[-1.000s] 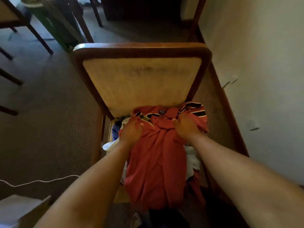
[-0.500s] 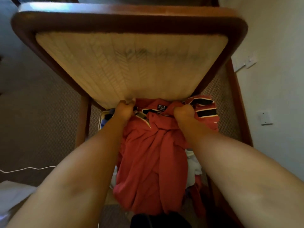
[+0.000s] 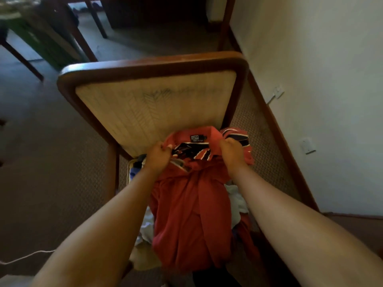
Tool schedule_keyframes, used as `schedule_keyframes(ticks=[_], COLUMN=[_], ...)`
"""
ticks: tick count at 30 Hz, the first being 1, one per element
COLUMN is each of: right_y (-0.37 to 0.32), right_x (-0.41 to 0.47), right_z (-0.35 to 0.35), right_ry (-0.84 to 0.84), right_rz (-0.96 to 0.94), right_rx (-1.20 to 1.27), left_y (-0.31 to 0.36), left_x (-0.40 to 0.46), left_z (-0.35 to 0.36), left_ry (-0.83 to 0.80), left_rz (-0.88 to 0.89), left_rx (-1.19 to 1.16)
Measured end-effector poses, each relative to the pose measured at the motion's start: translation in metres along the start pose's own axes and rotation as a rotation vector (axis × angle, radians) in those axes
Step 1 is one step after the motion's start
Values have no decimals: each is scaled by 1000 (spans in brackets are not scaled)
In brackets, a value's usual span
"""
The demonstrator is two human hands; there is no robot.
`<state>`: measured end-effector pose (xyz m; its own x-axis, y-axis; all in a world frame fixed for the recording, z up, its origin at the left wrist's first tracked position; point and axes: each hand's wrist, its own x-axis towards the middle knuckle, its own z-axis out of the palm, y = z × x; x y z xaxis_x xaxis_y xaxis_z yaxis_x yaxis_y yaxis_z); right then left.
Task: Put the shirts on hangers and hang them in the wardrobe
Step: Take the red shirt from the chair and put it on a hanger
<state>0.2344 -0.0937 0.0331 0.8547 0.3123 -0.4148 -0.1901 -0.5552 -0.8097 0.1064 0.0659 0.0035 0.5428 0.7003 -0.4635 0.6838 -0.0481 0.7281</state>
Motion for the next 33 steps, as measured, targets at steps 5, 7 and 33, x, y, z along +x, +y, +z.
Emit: schedule_keyframes(ticks=[5, 7, 33], right_y=[-14, -12, 73], right_x=[-79, -116, -102], right_z=[-46, -57, -33], right_ry=[190, 289, -22], right_rz=[-122, -206, -293], right_rx=[67, -115, -521], left_y=[10, 15, -102], left_x=[-62, -95, -107], left_z=[-25, -35, -12], left_ry=[-34, -18, 16], left_rz=[138, 221, 336], left_rx=[-85, -82, 283])
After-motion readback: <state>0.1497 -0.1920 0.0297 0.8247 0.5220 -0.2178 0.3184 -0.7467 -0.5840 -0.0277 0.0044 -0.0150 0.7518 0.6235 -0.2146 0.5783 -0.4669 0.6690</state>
